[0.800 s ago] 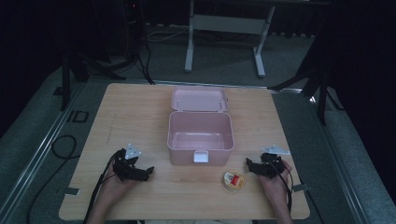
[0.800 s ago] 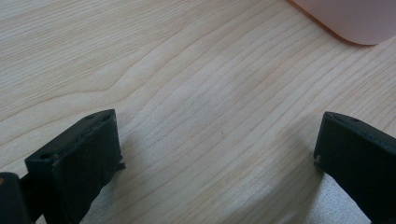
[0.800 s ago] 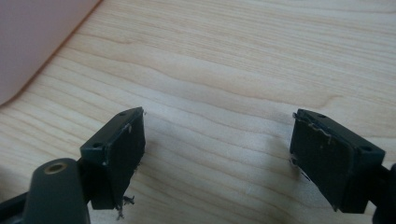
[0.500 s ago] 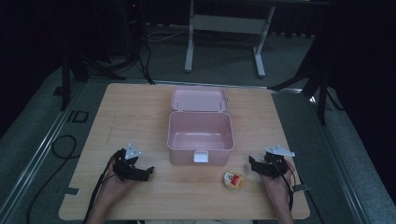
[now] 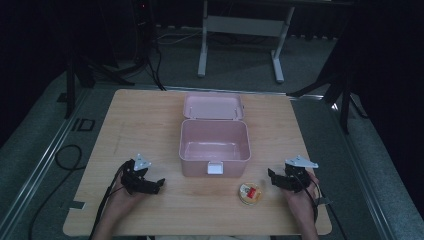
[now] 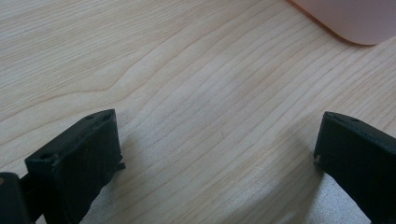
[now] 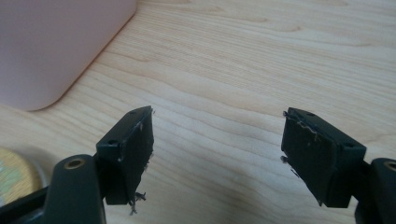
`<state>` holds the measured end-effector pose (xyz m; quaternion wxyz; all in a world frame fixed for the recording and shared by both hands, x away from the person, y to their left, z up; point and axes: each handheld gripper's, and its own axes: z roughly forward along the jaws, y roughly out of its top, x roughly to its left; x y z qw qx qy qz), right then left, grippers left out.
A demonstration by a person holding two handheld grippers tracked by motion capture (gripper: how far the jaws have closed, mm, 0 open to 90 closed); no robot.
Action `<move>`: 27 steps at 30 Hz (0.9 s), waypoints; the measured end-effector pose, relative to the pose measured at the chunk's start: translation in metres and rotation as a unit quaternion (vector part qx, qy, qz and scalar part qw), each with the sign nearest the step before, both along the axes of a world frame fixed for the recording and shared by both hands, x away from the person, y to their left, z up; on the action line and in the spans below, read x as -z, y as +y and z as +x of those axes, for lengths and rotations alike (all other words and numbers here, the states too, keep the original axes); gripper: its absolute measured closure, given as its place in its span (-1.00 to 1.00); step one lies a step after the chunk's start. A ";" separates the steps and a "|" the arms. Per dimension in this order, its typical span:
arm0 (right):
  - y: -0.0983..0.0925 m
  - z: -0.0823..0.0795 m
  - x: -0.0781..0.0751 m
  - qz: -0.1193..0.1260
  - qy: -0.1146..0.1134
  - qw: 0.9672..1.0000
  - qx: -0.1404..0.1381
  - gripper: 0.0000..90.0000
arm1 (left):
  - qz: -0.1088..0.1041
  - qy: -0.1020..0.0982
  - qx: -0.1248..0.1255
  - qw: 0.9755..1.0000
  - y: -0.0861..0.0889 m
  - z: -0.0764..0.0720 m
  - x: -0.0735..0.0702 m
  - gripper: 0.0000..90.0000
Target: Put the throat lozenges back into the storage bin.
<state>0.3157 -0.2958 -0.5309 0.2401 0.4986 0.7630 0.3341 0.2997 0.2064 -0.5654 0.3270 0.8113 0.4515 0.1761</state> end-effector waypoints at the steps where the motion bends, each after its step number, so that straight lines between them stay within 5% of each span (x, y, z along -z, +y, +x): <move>1: 0.000 -0.001 -0.002 -0.002 0.001 1.000 -0.005 -0.44 | 0.000 0.000 0.000 1.000 0.000 0.000 0.000 -0.98; 27: 0.006 -0.007 -0.039 -0.032 0.018 0.995 -0.089 -0.45 | 0.000 0.000 0.000 1.000 0.000 0.000 0.000 -0.98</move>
